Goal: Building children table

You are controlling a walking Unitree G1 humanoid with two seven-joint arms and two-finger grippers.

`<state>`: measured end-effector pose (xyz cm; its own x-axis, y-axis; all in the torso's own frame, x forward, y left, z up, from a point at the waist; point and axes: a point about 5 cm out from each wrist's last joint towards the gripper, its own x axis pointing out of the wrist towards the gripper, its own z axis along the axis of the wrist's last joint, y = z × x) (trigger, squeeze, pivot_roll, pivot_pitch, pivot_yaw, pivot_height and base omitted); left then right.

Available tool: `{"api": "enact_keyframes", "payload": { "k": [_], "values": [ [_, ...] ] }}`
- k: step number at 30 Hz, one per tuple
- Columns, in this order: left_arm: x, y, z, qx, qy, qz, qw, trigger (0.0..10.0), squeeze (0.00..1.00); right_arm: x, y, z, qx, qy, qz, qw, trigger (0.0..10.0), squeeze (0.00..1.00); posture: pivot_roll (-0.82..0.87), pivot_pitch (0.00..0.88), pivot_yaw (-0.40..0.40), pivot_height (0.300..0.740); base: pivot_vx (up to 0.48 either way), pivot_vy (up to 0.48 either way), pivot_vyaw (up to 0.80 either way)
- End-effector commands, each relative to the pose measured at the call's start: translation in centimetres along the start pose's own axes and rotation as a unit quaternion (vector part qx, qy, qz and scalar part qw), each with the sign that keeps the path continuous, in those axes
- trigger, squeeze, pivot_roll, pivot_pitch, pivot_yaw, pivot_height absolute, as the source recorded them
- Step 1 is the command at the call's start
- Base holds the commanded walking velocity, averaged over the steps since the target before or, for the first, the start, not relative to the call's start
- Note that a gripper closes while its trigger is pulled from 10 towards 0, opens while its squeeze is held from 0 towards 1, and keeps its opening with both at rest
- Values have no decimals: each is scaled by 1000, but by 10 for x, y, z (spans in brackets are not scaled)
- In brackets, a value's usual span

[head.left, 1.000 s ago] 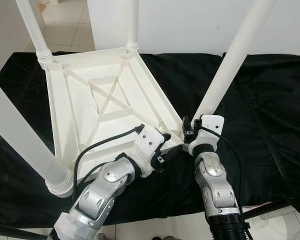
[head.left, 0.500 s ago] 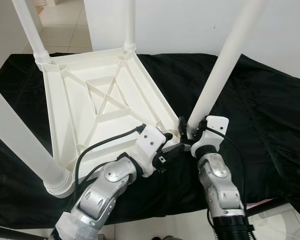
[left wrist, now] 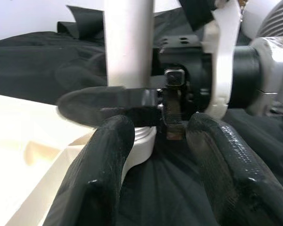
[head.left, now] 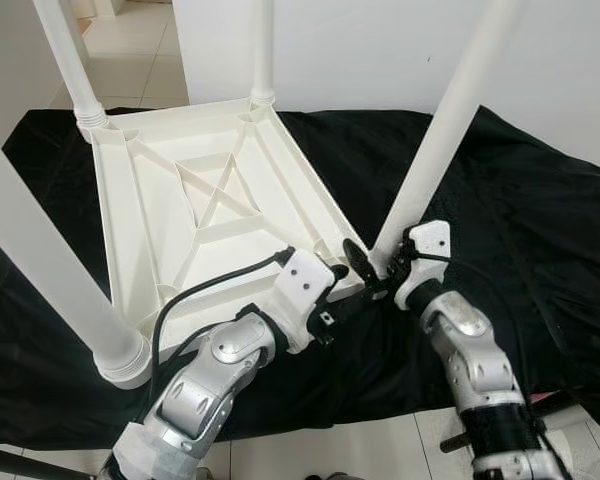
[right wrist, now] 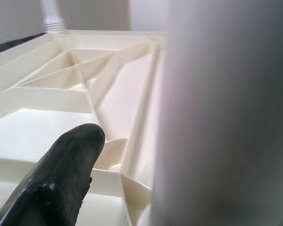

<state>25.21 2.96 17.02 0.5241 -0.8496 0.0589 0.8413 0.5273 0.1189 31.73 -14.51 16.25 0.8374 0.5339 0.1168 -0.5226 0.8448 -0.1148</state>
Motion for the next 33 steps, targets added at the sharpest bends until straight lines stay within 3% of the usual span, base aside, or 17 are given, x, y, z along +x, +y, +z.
{"api": "enact_keyframes", "payload": {
  "k": [1,7,8,9,10,12,16,17,18,28,29,33],
  "values": [
    [1,-5,-3,2,6,-34,999,10000,0,1,1,-3,-3,8,28,1000,10000,0,-41,91,-54,740,0,0,0],
    [1,-5,-3,3,7,-32,999,10000,0,3,-3,-3,-22,14,46,999,10000,0,-39,92,-55,740,0,0,0],
    [1,-4,-3,4,7,-30,1000,10000,0,2,-6,-5,-22,20,46,999,4392,0,-35,97,-58,740,0,0,0],
    [1,-4,-3,4,7,-29,1000,10000,0,2,-9,-6,-24,23,49,998,941,0,-33,97,-58,740,0,0,0],
    [1,-4,-3,4,7,-29,1000,10000,0,2,-9,-6,-24,23,49,998,941,0,-33,97,-58,740,0,0,0],
    [0,-4,-3,5,8,-27,1000,10000,0,0,-12,-9,-22,28,52,998,0,0,-35,97,-55,740,0,0,0],
    [0,-4,-3,6,8,-28,1000,10000,0,-2,-13,-11,-18,27,56,998,0,0,-36,98,-54,740,0,0,0],
    [0,-4,-3,6,8,-28,1000,10000,0,-3,-14,-11,-20,26,54,998,2000,0,-39,98,-51,740,0,0,0],
    [1,-3,-3,7,8,-30,1000,10000,0,-3,-15,-10,-20,22,43,999,10000,0,-39,99,-50,740,0,0,0],
    [1,-4,-3,8,9,-33,999,10000,0,-7,-18,-5,-3,3,-25,1000,10000,0,-43,101,-44,740,0,0,0],
    [0,-4,-3,8,10,-34,999,10000,0,-8,-17,-3,-6,-7,-67,998,10000,0,-43,102,-42,740,0,0,0],
    [0,-4,-3,8,10,-36,999,10000,0,-11,-14,2,1,-18,-110,994,10000,0,-45,102,-41,740,0,0,0]
  ]
}}
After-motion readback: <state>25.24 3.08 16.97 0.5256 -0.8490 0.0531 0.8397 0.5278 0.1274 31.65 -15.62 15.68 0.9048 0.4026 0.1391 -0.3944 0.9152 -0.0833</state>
